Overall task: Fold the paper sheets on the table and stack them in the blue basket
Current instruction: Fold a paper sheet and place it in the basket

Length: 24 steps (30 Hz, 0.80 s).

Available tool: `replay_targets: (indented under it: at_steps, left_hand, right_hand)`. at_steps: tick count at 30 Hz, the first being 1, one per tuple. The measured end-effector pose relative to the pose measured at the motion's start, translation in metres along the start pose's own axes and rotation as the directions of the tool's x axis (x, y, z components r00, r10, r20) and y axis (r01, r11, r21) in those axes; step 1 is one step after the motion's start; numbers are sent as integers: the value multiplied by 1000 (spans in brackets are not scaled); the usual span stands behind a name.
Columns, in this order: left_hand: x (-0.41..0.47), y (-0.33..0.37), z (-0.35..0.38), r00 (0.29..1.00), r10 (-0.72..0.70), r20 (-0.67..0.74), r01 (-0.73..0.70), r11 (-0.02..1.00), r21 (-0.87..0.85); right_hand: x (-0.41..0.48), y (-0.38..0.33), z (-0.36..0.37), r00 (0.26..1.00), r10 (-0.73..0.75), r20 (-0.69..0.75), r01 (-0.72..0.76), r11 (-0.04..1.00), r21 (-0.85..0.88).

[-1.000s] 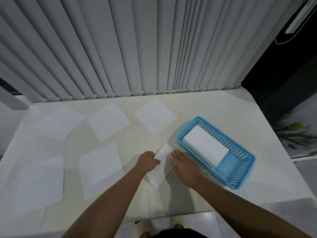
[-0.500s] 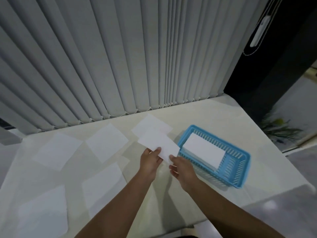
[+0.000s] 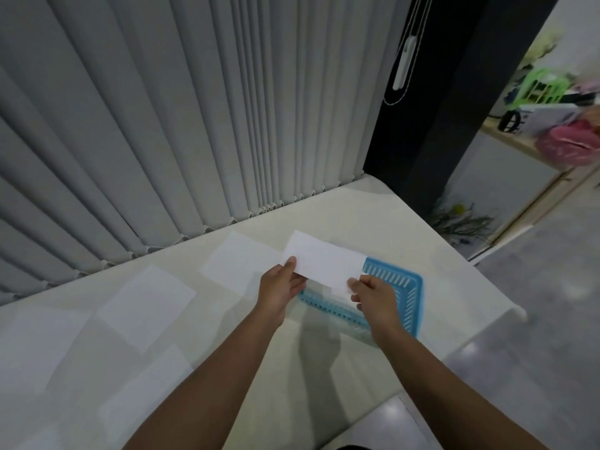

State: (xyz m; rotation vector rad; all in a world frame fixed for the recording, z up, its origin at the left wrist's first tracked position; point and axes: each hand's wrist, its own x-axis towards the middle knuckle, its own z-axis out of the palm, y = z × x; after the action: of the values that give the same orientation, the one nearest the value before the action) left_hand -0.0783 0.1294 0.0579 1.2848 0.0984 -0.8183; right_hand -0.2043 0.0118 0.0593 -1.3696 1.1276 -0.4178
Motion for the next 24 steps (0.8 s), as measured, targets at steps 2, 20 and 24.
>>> replay_targets:
  at_steps: [2,20,24]
  left_hand:
    - [4,0,9,1000,-22,-19,25,987,159]
    - [66,-17,11,979,171,109,-111,4,994]
    - [67,-15,14,989,106,106,-107,3,994]
  right_hand:
    - [9,3,-11,999,21,-38,-21,1000,-4]
    - [39,50,-49,988,71,-139,-79,995,-58]
    - [39,50,-43,987,75,-139,-81,996,-36]
